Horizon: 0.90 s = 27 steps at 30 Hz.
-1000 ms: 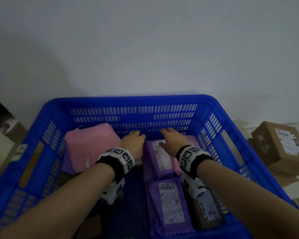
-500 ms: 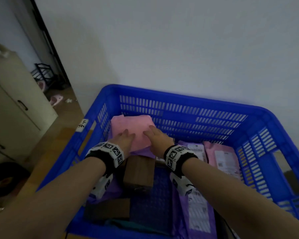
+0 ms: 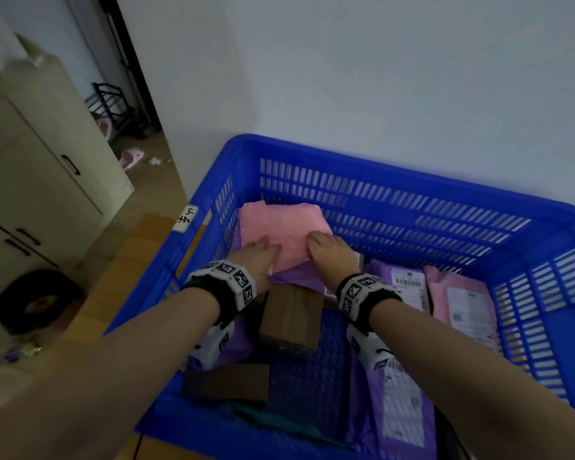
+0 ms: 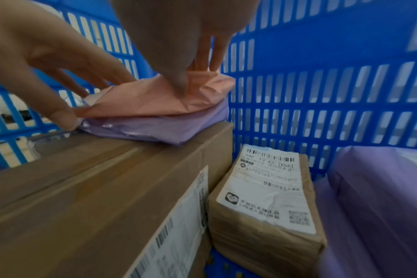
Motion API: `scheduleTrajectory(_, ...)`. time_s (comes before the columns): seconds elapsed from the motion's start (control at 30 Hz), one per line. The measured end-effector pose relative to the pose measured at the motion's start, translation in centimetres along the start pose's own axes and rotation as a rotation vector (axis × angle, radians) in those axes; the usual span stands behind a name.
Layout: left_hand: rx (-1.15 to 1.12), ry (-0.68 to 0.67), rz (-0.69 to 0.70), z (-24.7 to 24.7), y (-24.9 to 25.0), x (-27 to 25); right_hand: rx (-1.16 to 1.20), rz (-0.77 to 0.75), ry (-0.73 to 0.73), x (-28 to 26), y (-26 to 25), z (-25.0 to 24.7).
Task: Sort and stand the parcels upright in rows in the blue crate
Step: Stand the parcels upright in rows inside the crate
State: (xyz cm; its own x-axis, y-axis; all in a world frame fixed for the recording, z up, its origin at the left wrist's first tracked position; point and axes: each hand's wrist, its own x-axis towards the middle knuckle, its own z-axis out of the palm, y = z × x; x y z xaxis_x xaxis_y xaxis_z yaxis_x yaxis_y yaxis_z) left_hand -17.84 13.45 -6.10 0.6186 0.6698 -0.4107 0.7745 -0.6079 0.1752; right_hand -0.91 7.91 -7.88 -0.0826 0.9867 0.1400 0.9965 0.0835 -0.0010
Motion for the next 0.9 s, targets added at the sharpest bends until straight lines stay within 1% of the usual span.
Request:
scheduleTrajectory(0.03,0.002,0.027,-0.003,-0.2,0.0,0.0,0.02,0.001,0.028,0.0,0.2,-0.2)
scheduleTrajectory(0.13,0.023,0.129,-0.016,-1.1,0.2,-0.1,0.158,0.072,-0.01,0.4,0.8,-1.6)
scheduleTrajectory(0.17,0.029,0.175,-0.018,-1.5,0.2,-0.2,0.174,0.096,-0.031,0.6,1.0,-2.2)
scheduleTrajectory(0.23,0.012,0.289,-0.029,-2.6,0.4,-0.2,0.199,0.119,-0.017,1.1,1.7,-3.5)
scheduleTrajectory(0.33,-0.151,0.441,-0.042,-4.5,0.6,-0.3,0.323,0.155,0.036,1.4,2.6,-5.8)
scheduleTrajectory(0.43,-0.279,0.512,-0.008,-6.2,0.7,-0.2,0.398,0.232,0.062,1.3,3.8,-7.9)
scheduleTrajectory(0.53,-0.396,0.537,0.06,-7.9,1.6,-0.6,0.421,0.295,0.045,0.6,4.9,-9.4)
scheduleTrajectory(0.67,-0.466,0.559,0.069,-9.6,2.8,-0.3,0.491,0.341,0.068,-0.8,6.1,-10.7)
scheduleTrajectory(0.8,-0.506,0.525,0.162,-10.9,4.4,0.5,0.594,0.325,0.069,-2.2,6.5,-11.8)
scheduleTrajectory(0.9,-0.543,0.492,0.25,-11.6,5.4,1.2,0.578,0.295,0.04,-3.2,6.7,-12.3)
